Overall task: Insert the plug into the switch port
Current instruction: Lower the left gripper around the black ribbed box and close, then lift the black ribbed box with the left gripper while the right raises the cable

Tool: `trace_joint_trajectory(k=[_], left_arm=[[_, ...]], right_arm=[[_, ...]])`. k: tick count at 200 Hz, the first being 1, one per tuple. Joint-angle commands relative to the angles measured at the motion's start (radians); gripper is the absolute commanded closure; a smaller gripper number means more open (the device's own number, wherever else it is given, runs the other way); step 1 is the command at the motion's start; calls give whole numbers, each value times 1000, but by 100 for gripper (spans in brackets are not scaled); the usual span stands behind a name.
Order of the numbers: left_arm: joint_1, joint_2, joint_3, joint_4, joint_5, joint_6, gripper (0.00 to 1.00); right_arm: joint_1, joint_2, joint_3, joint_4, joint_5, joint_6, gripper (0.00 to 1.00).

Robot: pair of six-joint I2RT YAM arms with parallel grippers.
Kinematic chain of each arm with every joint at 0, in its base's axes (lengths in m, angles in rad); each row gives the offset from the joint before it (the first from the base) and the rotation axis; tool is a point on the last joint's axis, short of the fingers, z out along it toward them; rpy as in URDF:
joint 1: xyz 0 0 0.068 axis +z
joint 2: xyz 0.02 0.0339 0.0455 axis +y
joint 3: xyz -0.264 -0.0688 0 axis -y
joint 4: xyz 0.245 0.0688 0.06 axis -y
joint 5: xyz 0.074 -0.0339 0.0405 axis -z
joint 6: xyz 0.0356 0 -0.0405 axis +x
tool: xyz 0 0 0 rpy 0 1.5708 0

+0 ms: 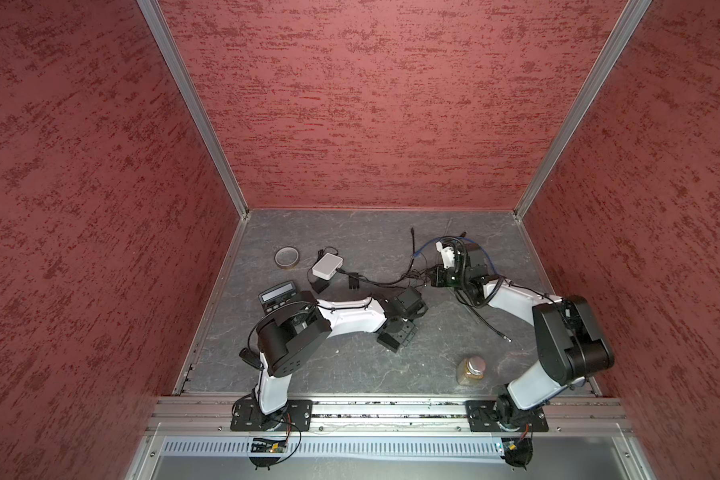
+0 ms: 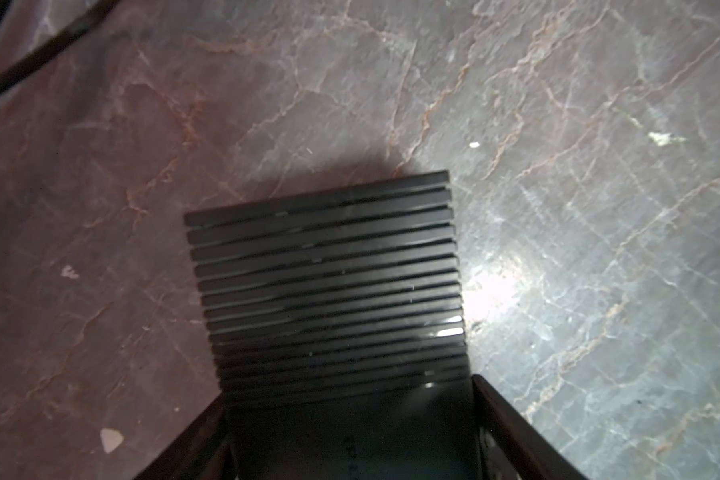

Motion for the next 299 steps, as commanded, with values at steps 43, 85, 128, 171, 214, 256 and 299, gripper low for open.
trace_joint_trajectory(k=[43,85,128,171,214,256,299], left_arm=[[6,50,22,-30,-13,-21,45],[6,-34,-106,133,-42,-28,59],[6,-223,-274,337,-113,-31,64],[4,-458,-437,529,-136,2,65],[5,-686,-612,741,-142,27,65],[-10,-805,-786,955,-133,105,65],[-15,-820,-891,1103,-130,153,65]], right_arm=[[25,-34,-11,28,-2,14,100],[29,-38,-26,60,-43,39,100],[31,-52,-34,75,-64,57,100],[34,-98,-50,100,-94,90,100],[56,-150,-69,130,-94,129,100],[99,-203,-82,147,-79,150,99],[141,-230,-93,193,-104,202,99]])
